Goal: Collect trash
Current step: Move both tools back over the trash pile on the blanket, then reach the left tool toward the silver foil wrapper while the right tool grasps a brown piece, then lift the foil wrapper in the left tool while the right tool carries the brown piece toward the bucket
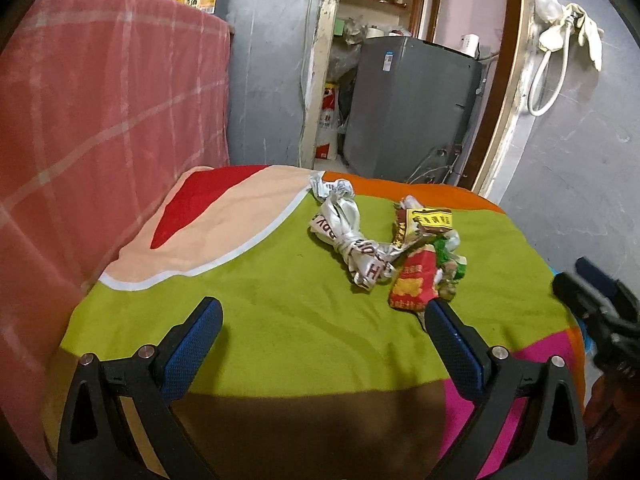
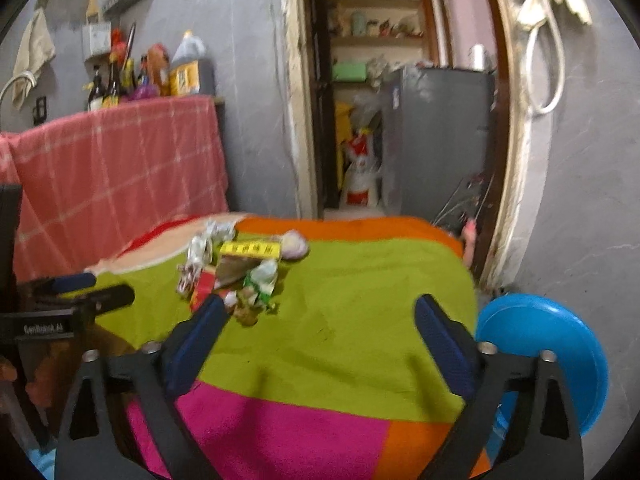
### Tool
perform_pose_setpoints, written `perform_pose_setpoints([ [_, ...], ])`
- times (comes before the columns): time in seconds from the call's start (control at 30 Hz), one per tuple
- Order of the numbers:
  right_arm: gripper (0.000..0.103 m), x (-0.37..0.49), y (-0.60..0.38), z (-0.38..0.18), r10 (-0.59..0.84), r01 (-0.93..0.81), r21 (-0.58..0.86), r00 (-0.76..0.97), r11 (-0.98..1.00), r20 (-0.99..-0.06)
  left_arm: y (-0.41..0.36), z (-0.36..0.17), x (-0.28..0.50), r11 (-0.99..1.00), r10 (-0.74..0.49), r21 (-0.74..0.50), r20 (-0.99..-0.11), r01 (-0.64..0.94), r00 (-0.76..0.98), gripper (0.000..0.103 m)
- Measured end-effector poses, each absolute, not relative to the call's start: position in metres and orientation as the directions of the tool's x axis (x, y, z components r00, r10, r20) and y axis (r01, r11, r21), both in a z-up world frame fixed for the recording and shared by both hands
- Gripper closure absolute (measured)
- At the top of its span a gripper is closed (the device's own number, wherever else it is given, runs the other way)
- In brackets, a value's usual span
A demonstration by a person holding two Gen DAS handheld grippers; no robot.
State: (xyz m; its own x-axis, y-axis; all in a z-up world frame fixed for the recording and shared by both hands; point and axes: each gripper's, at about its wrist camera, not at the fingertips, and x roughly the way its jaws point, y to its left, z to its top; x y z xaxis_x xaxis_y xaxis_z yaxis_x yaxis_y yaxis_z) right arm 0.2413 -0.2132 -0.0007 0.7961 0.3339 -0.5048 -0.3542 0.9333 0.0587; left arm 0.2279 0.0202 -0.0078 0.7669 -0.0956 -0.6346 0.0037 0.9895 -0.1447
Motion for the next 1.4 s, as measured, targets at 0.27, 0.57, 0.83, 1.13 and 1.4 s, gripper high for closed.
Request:
perform_pose_setpoints([
  [0.27, 0.042, 0.264, -0.18, -0.021, 0.392, -0.449, 0.078, 0.667, 0.89, -0.634, 0.022, -0.014, 0.254, 0.98, -0.161, -0.197, -0.675, 0.035, 0.72, 0.029],
  [0.57, 0.062, 0.283, -0.155, -0.036, 0.389, -0.487, 0.076, 0.585, 0.87, -0.712, 0.019, -0.024, 0.282, 0.969, -0.231, -0.231, -0.712, 0.09, 0.663, 0.058],
  [0.83, 0.067, 0.301, -0.14, -0.04, 0.396, -0.51, 0.09, 0.531, 0.855, -0.75, 0.017, -0.031, 0.303, 0.96, -0.261, -0.264, -0.731, 0.091, 0.631, 0.066],
  [1.13, 0.084, 0.308, -0.135, -0.046, 0.412, -0.524, 0.121, 0.485, 0.843, -0.771, 0.02, -0.032, 0.307, 0.949, -0.288, -0.305, -0.735, 0.08, 0.614, 0.091],
  [1.4, 0.085, 0.293, -0.14, -0.043, 0.433, -0.531, 0.131, 0.499, 0.838, -0.751, 0.025, -0.027, 0.288, 0.951, -0.267, -0.306, -0.728, 0.049, 0.631, 0.098],
])
